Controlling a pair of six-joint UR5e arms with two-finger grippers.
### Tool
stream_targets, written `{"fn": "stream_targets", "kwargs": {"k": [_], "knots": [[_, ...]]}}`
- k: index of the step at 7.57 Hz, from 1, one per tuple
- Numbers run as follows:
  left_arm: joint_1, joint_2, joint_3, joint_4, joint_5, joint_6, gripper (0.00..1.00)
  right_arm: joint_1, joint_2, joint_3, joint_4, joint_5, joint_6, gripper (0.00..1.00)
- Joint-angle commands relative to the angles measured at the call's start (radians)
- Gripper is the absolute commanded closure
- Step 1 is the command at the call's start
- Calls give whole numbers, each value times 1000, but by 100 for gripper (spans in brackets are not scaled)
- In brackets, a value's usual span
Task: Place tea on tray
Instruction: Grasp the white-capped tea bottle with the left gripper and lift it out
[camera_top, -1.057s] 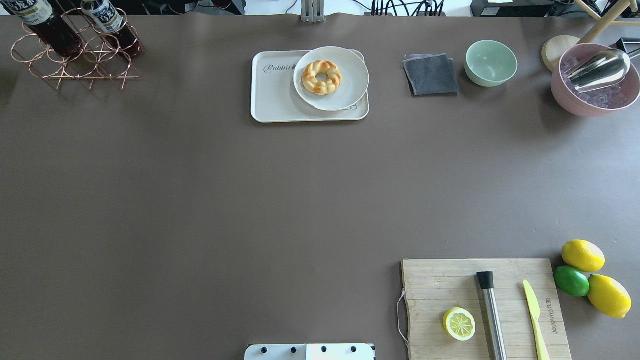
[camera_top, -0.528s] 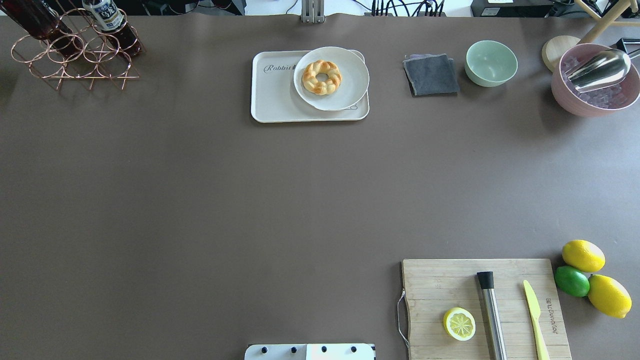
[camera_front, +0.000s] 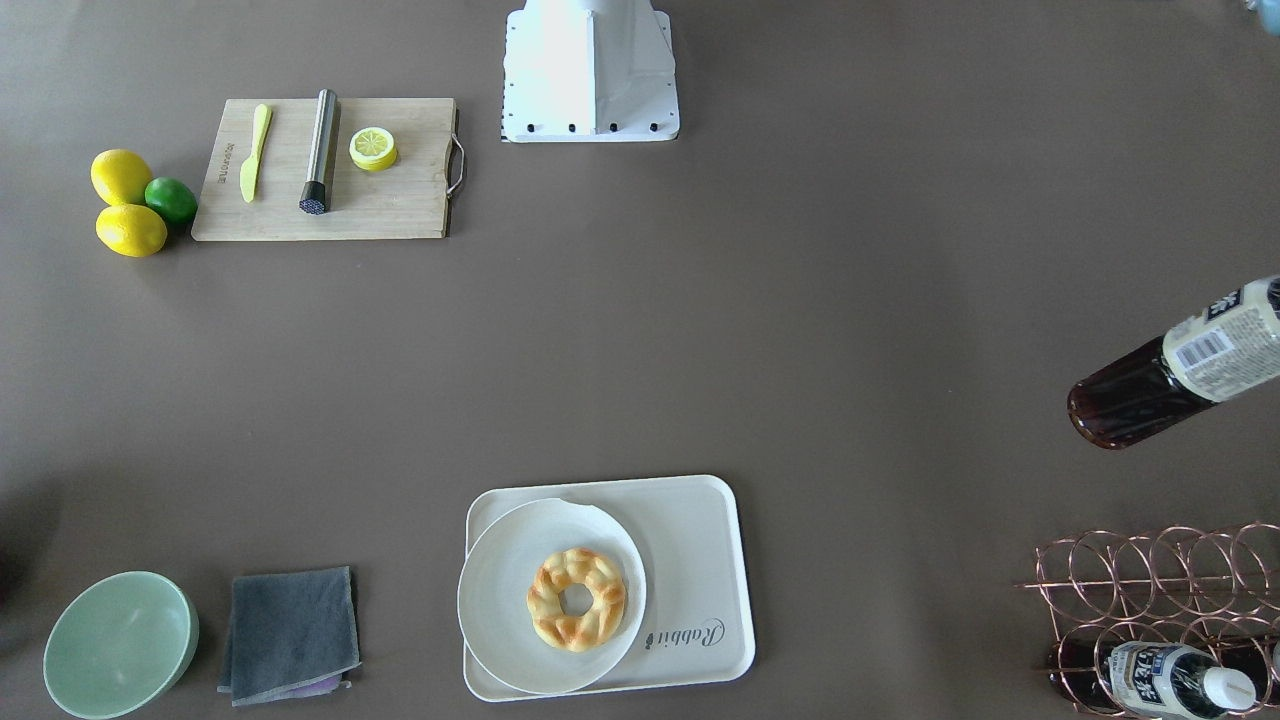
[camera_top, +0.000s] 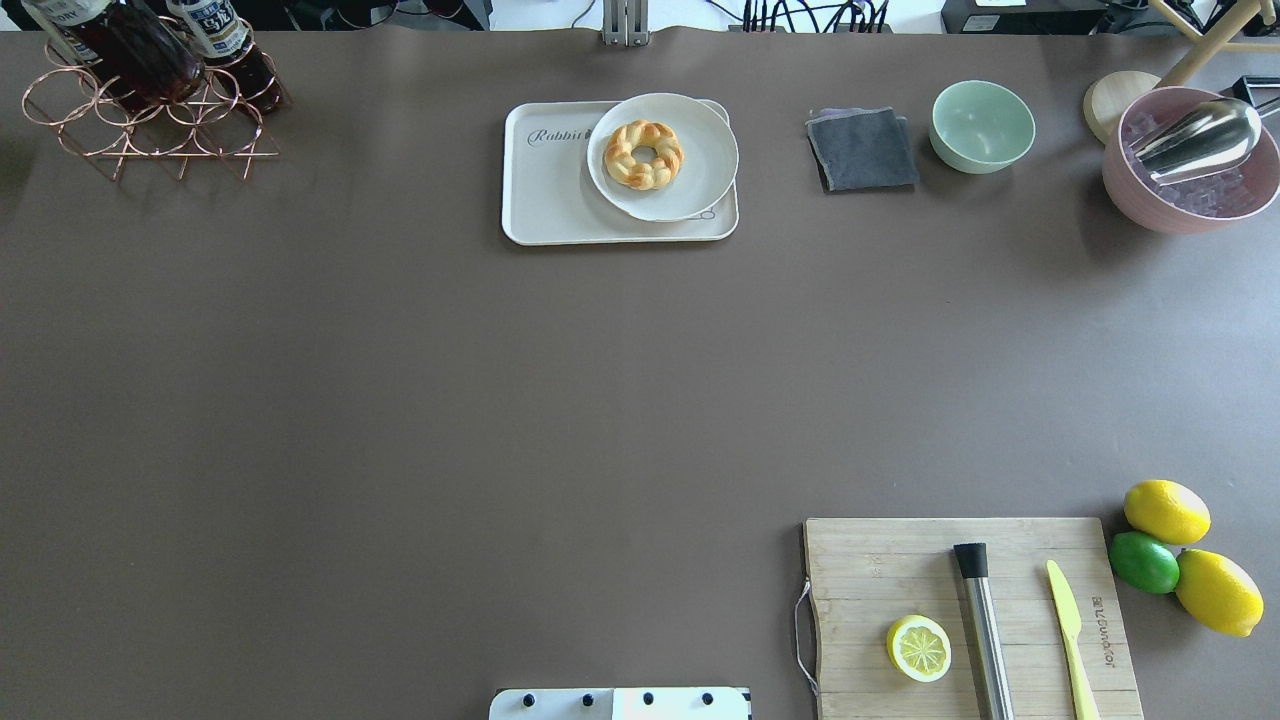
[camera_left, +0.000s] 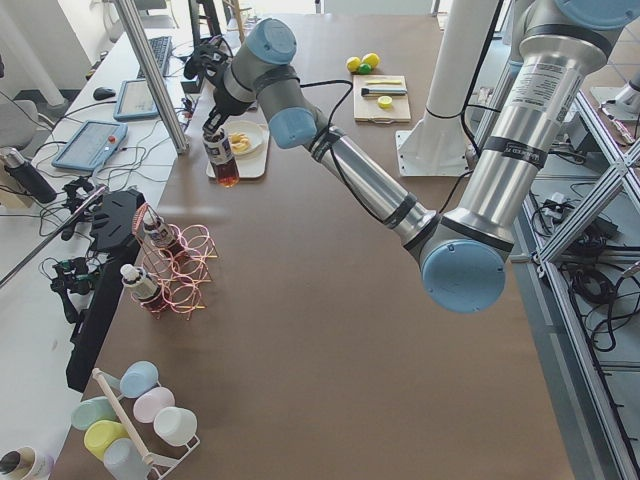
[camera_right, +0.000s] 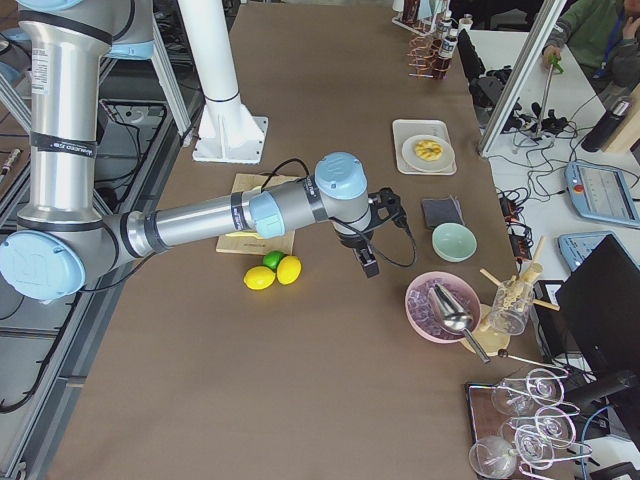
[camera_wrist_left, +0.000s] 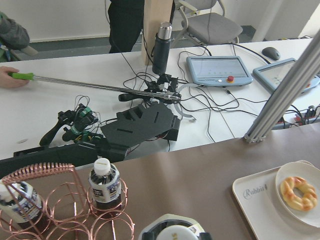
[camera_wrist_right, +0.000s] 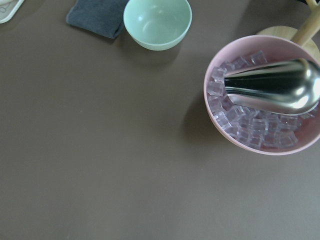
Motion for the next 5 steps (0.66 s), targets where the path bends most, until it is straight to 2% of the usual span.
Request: {"fn": "stream_targets", "kwargs": {"k": [1,3,4,5], "knots": [[164,-8,-114,0,52,-43,100,-121,103,-1,124,35,10,0],[343,-45,-147,0,173,-176,100,-211,212,0,132,41,179,1],[454,-45,-164,2,279,-190,100,-266,263,5,134,30,255,1],[576,-48,-166,6,430,-192,100,-300,297,5,134,0,312,1]]}}
